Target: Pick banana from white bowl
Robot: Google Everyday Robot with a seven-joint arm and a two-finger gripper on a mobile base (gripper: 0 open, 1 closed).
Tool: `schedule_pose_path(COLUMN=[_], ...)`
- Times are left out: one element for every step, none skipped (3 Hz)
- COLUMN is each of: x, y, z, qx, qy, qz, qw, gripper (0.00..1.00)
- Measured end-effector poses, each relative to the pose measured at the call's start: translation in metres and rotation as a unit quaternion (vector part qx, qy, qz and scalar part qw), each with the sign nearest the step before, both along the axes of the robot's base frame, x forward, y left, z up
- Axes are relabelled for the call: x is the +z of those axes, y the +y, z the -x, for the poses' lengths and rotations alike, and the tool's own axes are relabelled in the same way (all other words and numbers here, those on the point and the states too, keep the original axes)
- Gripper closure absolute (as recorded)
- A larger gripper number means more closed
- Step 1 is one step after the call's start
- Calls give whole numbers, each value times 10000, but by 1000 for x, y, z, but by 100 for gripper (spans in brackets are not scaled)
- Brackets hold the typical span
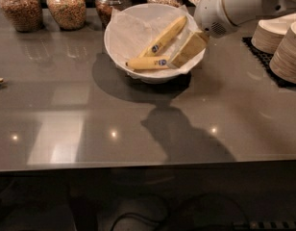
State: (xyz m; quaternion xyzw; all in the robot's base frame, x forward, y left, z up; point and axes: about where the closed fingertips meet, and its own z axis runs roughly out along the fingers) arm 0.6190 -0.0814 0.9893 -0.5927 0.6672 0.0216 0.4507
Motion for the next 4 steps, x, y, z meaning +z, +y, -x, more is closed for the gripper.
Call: schedule_pose_path(x=[-8,-27,-45,-60], y=[-1,6,12,14], z=[-19,-47,-69,-77], qx=[148,510,752,887], qy=[-187,-336,-350,-262], qz=[133,332,422,448], qw=[9996,9976,9957,9947], gripper=[0,0,16,39])
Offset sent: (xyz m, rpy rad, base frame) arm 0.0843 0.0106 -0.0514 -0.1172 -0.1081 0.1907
